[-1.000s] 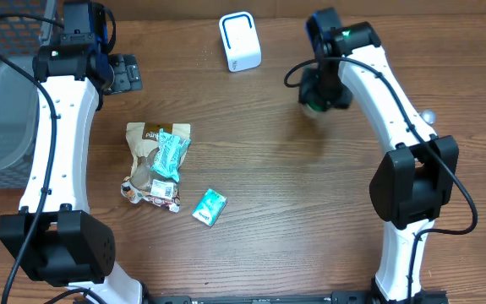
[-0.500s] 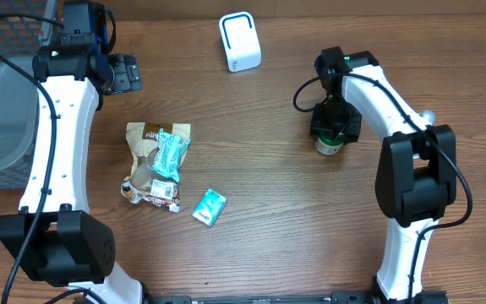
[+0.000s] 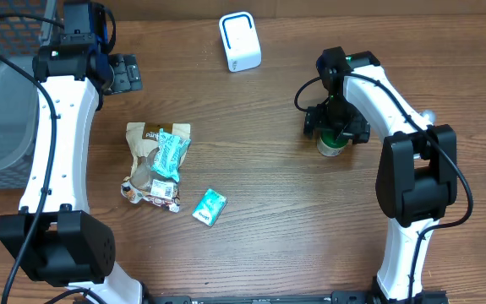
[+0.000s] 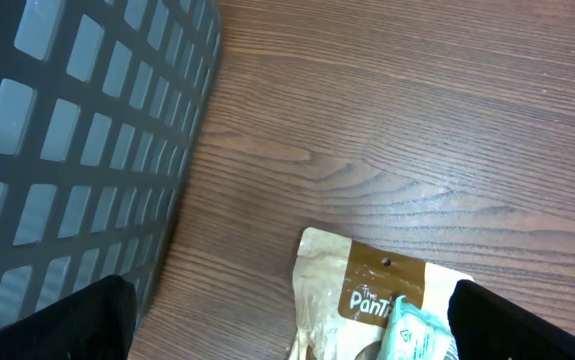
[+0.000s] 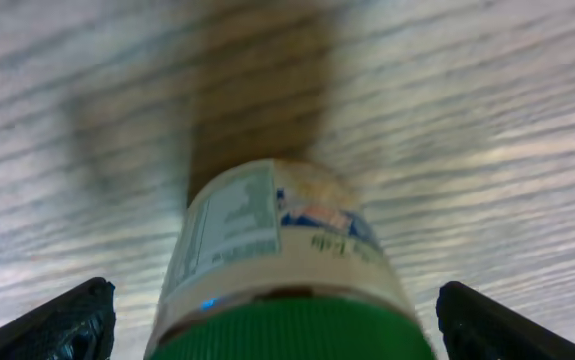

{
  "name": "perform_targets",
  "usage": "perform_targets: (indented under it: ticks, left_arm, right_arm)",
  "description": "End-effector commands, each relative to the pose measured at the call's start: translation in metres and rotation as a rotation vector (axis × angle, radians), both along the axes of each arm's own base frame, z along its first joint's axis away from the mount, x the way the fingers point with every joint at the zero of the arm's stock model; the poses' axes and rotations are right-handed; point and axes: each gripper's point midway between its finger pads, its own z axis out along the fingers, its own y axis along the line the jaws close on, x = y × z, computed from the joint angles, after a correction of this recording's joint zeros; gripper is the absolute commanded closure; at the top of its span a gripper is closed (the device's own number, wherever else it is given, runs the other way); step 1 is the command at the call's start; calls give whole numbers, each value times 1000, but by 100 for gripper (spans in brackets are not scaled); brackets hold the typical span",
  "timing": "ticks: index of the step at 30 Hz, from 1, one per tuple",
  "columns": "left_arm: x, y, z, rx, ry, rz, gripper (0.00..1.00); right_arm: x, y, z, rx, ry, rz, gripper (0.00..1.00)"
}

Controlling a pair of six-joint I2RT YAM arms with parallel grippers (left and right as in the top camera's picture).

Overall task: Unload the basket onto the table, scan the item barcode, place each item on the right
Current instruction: 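Carry the green-lidded jar back right and lower it to the table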

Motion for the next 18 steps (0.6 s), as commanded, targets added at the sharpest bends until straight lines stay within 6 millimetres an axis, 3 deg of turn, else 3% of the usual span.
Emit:
perform_targets:
  ticks: [1, 8, 12, 14, 16, 18]
  left_arm:
    - [1, 0, 14, 14, -31, -11, 1]
    - [1, 0, 14, 14, -31, -11, 1]
    - [1, 0, 14, 14, -31, -11, 1]
    - [1, 0, 14, 14, -31, -11, 0]
    - [1, 0, 14, 14, -31, -11, 0]
    - [1, 0, 14, 14, -31, -11, 0]
  right_arm:
    - [19, -7, 17, -36, -80, 1, 0]
    - [67, 12, 67, 54, -262, -4, 0]
    - [73, 65, 78, 361, -271, 14, 4]
    - [69, 85, 78, 464, -250, 28, 34]
    - [62, 94, 74, 474, -228, 43, 73]
    - [50, 104, 64, 452, -194, 68, 94]
